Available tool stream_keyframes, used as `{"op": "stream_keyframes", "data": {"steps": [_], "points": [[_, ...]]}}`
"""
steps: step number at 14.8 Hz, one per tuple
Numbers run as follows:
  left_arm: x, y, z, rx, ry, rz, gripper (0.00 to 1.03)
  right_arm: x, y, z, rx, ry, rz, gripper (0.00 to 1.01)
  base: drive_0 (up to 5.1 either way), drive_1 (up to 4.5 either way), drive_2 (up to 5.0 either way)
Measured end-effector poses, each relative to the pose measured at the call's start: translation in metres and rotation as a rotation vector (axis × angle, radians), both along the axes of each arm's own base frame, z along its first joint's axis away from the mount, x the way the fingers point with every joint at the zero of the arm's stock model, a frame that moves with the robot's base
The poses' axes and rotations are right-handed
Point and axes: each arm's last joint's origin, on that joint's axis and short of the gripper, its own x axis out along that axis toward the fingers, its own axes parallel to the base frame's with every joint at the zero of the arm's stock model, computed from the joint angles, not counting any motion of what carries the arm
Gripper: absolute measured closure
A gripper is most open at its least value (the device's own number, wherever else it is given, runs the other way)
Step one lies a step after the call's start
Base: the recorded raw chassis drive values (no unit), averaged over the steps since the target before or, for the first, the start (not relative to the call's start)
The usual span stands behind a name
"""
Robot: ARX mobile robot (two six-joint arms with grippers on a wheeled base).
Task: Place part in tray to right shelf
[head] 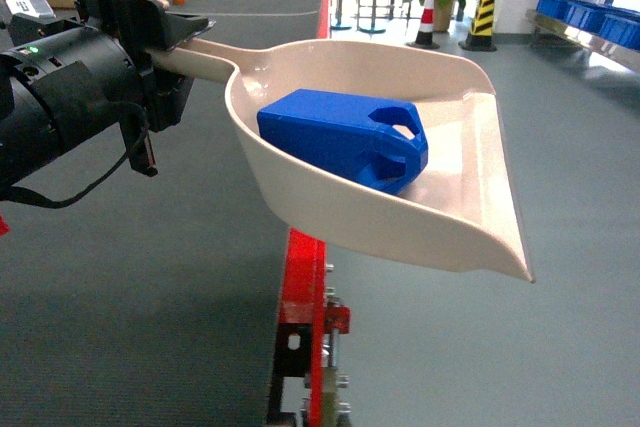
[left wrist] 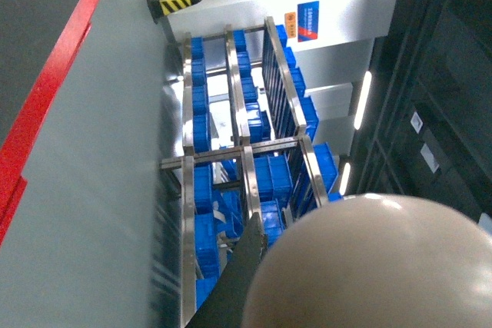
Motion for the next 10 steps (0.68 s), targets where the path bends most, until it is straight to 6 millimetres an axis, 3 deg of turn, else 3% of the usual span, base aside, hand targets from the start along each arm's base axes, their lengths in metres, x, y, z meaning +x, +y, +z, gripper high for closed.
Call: {"op": "stream_keyframes", "data": {"steps": [10], "points": [[0.0002, 0.0003, -0.0006, 0.003, 0.002, 0.003, 0.91, 0.0000, 0.0001, -0.0001, -0.001, 0.002, 0.000, 0.03, 5.0, -2.41, -2.4]]}}
